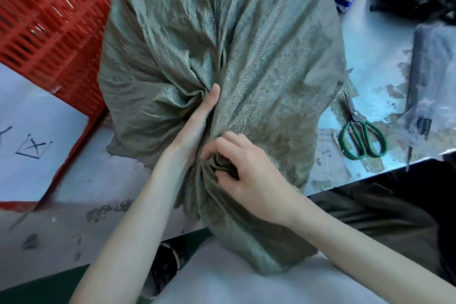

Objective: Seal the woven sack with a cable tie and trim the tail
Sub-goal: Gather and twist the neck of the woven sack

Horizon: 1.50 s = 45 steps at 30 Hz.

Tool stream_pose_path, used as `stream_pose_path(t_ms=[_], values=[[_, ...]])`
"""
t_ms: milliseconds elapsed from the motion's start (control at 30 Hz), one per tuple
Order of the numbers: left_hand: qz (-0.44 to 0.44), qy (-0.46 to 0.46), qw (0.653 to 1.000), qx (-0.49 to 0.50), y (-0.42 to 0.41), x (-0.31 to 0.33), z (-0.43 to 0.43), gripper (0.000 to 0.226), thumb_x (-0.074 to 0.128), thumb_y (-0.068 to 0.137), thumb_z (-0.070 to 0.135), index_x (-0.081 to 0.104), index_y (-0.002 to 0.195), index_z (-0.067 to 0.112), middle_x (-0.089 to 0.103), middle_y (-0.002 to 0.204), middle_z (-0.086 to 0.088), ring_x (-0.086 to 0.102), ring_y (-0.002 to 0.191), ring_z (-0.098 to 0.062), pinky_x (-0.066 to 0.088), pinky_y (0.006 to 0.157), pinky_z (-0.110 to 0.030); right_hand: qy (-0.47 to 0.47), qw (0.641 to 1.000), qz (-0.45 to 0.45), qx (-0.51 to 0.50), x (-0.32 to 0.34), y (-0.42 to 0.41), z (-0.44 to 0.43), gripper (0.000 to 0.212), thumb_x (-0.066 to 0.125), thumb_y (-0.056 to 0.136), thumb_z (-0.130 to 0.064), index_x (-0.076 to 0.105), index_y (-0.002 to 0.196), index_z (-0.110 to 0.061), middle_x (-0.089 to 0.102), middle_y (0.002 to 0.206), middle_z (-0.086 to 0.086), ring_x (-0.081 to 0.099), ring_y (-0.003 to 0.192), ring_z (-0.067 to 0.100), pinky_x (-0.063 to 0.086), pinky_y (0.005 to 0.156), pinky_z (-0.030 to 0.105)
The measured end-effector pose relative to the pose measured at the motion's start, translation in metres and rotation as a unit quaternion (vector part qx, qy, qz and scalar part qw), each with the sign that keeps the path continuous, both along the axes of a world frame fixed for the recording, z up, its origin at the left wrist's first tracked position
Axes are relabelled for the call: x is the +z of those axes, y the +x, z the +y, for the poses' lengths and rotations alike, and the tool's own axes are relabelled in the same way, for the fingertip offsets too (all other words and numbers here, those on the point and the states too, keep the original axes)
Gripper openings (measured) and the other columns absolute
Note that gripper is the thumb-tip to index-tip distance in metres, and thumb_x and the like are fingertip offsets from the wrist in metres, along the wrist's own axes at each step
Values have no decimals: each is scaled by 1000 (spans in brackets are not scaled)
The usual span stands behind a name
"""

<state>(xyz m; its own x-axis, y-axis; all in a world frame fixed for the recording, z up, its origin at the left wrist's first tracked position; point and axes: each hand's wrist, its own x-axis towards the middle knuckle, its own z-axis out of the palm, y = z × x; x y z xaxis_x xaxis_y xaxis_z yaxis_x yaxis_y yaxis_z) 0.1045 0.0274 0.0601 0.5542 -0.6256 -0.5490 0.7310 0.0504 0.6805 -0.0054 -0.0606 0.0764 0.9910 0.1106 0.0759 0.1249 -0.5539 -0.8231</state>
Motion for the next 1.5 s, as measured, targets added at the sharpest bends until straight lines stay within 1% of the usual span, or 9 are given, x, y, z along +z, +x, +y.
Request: stream_pose_path(t_ms=[100,133,167,200,400,733,867,1133,1500], values=[[-13,30,999,-19,-4,11,0,45,58,81,53,76,97,16,69,62,-1,63,52,-11,55,73,-19,-35,999,-8,27,-6,3,3,39,51,72,10,56,106,-10,48,98,5,47,91,26,40,76,34],[-62,48,997,-2,-2,11,-2,33,60,87,39,73,106,15,69,62,3,64,53,-8,22,107,-30,-44,999,-5,32,-9,5,3,41,51,72,10,57,107,-10,47,98,4,45,90,26,39,75,33],[-126,68,990,16,1,11,-5,20,61,90,23,71,106,15,71,67,6,67,59,-8,35,48,-15,-47,998,-1,40,-11,7,2,42,51,72,10,57,108,-10,46,98,4,45,90,26,39,75,33],[-181,94,979,29,4,10,-8,16,63,88,10,70,101,17,74,75,6,70,70,-9,54,86,-27,-49,997,3,51,-13,8,2,43,51,72,9,57,111,-10,47,100,5,45,91,26,40,76,34],[-259,138,955,43,14,2,-14,29,54,84,-11,63,86,16,72,71,11,68,70,-4,55,69,-19,17,998,19,56,-1,8,-14,43,60,82,-1,57,123,-16,57,104,3,55,94,13,44,85,23],[-241,104,962,71,12,-2,-21,25,52,80,-2,70,95,4,71,93,-1,67,85,-12,54,79,-26,-23,934,28,-356,0,-14,-88,49,72,82,-24,44,121,-16,35,120,-1,49,109,20,45,93,29],[-122,14,992,36,6,-2,-21,28,50,92,13,73,104,5,74,107,-11,70,100,-23,54,94,-35,192,923,132,-307,-9,-9,-81,45,71,83,-18,48,121,-12,63,114,-1,65,98,12,54,82,23],[-265,10,963,-40,7,-7,-6,46,69,85,32,61,127,15,61,135,-3,53,131,-19,31,117,-45,297,930,35,-213,8,15,-65,29,57,82,14,61,107,0,72,97,8,69,82,10,55,71,21],[-298,42,946,-118,7,-13,1,44,65,73,-14,66,109,12,74,104,4,68,102,-10,51,88,-23,330,927,171,-43,15,30,-65,65,34,69,15,56,118,-21,67,109,-13,66,85,8,54,78,22]])
